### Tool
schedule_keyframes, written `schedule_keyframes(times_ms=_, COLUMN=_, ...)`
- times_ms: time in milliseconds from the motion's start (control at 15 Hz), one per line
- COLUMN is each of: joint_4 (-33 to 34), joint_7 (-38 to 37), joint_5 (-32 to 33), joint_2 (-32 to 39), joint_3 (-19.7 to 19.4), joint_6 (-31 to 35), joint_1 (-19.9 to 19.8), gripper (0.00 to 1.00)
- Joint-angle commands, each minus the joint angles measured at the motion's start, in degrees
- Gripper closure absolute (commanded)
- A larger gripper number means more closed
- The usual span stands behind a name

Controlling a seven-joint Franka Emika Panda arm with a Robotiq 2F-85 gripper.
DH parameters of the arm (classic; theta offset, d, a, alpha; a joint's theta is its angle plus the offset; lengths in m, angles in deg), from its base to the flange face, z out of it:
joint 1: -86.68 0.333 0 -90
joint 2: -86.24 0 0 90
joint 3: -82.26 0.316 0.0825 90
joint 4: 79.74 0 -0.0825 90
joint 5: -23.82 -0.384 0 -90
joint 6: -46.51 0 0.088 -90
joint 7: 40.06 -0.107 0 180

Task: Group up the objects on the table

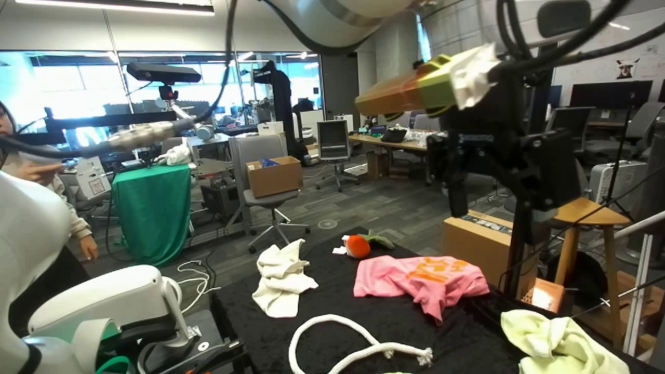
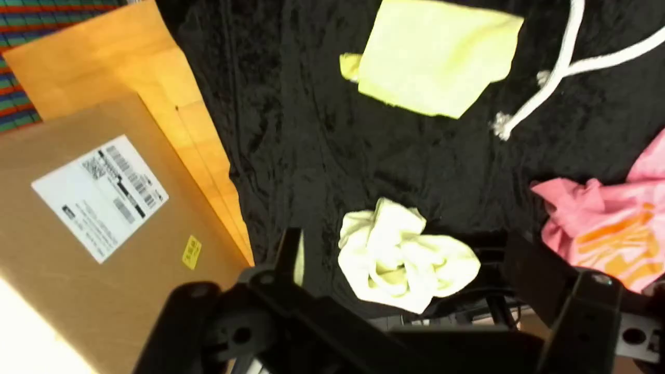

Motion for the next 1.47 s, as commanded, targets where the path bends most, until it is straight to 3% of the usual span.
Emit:
schedule_keyframes(times_ms=0, joint_4=13.8, joint_7=3.0, joint_5=-1.9, joint_2=13.4, joint_3=-1.7, joint_6=2.5, joint_1=1.8, gripper=0.00)
schedule_keyframes(times_ms=667, joint_4=44.7, joint_7=8.5, joint_5=-11.2, joint_2=43.3, joint_3=0.9, joint_6=-2.1, joint_1=1.3, gripper=0.00)
schedule_keyframes(times_ms=1400, joint_4=64.7, joint_7=7.4, joint_5=-10.9, joint_2=65.8, joint_3=2.5, joint_6=-8.8, joint_1=-0.8, gripper=0.00)
